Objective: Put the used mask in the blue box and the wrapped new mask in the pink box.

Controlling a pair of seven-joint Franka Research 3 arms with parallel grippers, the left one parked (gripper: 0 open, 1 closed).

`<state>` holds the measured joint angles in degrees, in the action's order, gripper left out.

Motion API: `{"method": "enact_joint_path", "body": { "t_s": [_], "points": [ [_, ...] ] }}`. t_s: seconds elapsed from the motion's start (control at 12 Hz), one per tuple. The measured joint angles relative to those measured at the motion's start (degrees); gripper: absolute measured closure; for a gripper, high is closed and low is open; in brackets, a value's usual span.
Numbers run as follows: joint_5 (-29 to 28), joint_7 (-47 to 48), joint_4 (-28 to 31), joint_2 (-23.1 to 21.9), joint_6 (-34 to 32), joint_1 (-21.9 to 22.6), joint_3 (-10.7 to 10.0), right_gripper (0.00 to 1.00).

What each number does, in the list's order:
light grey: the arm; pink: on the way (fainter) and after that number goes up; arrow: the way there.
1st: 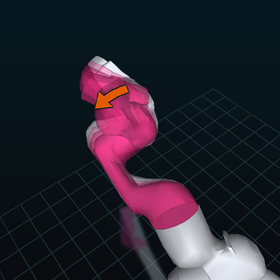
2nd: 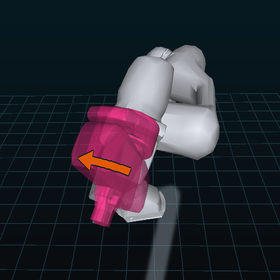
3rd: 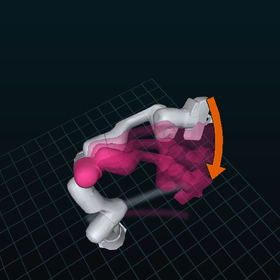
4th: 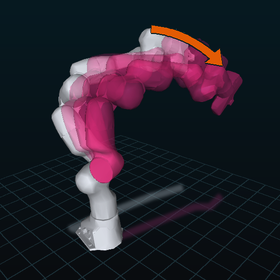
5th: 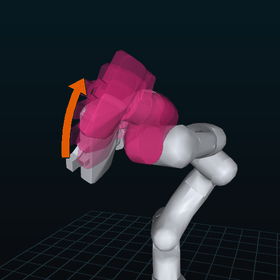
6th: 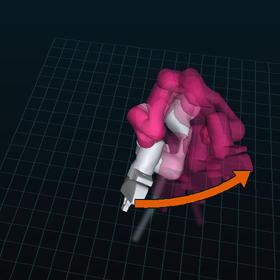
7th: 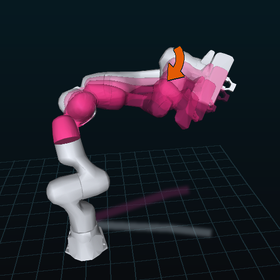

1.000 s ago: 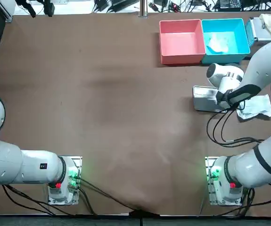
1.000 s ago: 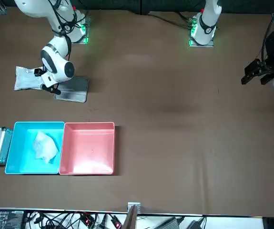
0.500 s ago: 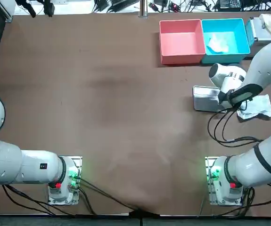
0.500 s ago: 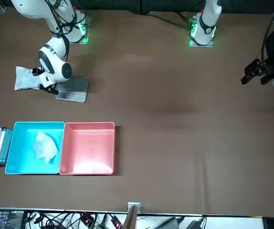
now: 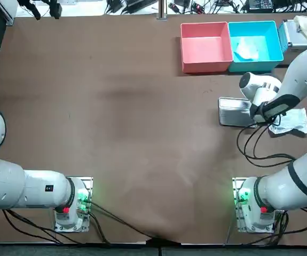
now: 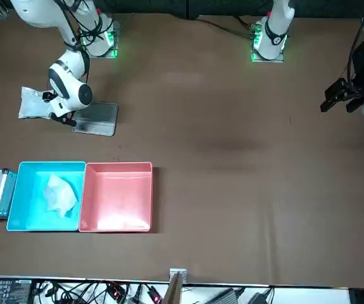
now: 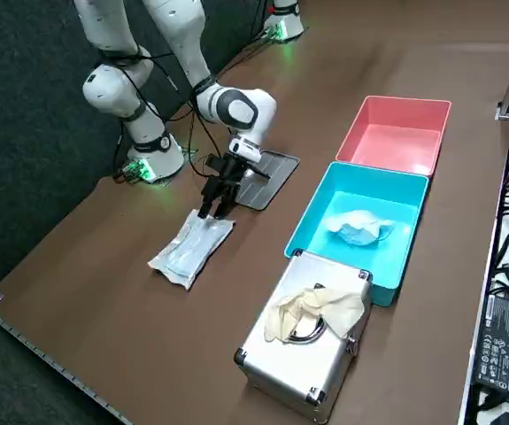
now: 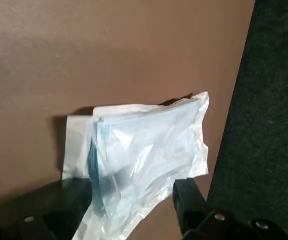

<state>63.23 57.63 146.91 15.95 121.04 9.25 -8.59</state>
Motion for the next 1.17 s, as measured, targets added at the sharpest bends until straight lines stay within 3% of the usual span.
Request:
{"method": "enact_joint_path", "body": {
  "t_s": [0.42, 0.5, 0.67, 0.75, 0.83, 1.0, 1.17],
  "points": [
    [0.9, 0.0, 0.0, 0.8, 0.4, -1.5, 0.0, 0.04],
    [1.0, 0.0, 0.0, 1.0, 0.6, -1.7, 0.0, 0.13],
    [1.1, 0.0, 0.0, 1.5, 1.2, -2.0, 0.0, 0.18],
    [1.1, 0.0, 0.0, 1.7, 1.3, -2.0, 0.0, 0.31],
    [1.1, 0.0, 0.0, 1.9, 1.4, -2.1, 0.0, 0.57],
    [1.2, 0.0, 0.0, 2.0, 1.5, -2.2, 0.0, 0.62],
    [1.2, 0.0, 0.0, 2.2, 1.6, -2.2, 0.0, 0.88]
  ]
}}
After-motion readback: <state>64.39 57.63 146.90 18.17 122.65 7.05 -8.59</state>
